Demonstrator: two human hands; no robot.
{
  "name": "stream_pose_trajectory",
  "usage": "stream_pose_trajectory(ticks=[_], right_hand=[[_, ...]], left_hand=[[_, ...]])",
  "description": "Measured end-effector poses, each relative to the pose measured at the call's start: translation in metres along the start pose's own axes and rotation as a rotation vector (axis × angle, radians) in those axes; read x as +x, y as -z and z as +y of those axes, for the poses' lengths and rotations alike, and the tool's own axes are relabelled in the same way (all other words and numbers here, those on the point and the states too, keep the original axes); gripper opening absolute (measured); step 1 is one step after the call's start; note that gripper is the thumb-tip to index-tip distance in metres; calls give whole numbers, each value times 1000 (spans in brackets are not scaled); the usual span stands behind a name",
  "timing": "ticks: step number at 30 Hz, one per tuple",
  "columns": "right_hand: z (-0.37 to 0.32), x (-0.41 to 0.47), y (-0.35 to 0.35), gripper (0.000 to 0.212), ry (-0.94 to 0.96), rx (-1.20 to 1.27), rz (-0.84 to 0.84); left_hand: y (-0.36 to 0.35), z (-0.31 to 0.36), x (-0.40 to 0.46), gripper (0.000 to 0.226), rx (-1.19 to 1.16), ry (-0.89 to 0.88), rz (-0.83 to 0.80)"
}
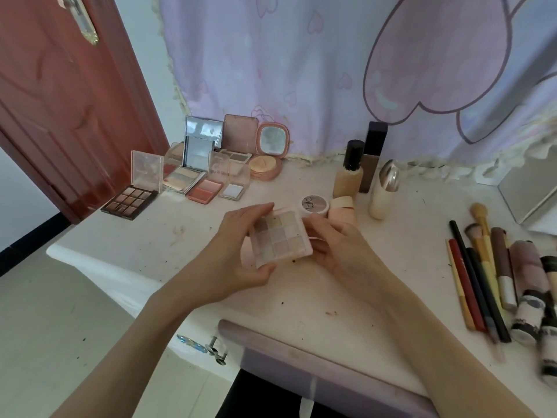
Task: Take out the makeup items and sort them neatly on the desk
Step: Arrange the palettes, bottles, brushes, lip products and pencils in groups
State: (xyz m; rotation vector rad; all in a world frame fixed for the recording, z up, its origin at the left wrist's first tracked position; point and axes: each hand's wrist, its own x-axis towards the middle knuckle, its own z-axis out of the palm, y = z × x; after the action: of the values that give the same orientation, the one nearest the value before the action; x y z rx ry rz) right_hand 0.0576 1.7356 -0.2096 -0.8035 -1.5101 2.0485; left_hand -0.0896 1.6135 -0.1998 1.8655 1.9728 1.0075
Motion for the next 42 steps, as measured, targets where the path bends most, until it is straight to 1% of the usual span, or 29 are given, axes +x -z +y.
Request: stream_pose_trajectory(ticks=[3,5,9,13,15,17,20,22,26,28,30,32,36,38,40,42], right_hand=[[-5,-5,-2,40,-115,185,-183],[-8,-6,-1,47,-117,263,-227],[-11,-8,1,43,-70,328,-278],[-11,-6,3,41,22,317,-276],[-11,-5,3,40,109,320,-269],[-11,-5,4,40,168,314,-249],[-11,-6,5,47,162,280,-220],[-12,-7,6,53,131,264,-203],[-16,-6,4,68,23,269,-170],[-16,-6,2,71,-36,277,-169],[-17,-6,2,68,-50,278,-192],[-17,-7,4,63,-37,301,-214],[-18,-7,5,56,-18,332,-222],[-16,-6,3,50,15,324,-235],[-15,-4,3,54,46,326,-237],[-14,-4,3,57,70,330,-241]], left_hand=[[2,5,8,81,-12,-64,24],[4,7,14,78,-32,-86,28],[5,8,20,71,-24,-110,18],[3,11,22,61,-26,-112,22],[0,13,23,53,-16,-86,80],[-5,18,23,49,-56,-37,146],[-15,22,22,54,-126,-9,225],[-16,20,23,59,-161,1,239],[-11,15,24,70,-224,-45,170],[-7,16,25,71,-222,-92,107],[-5,17,26,69,-210,-138,46],[-2,18,26,65,-210,-149,2],[3,17,27,61,-168,-80,-65],[5,18,27,50,-153,-37,-47],[5,19,27,35,-136,-18,15],[3,19,26,31,-124,0,37]])
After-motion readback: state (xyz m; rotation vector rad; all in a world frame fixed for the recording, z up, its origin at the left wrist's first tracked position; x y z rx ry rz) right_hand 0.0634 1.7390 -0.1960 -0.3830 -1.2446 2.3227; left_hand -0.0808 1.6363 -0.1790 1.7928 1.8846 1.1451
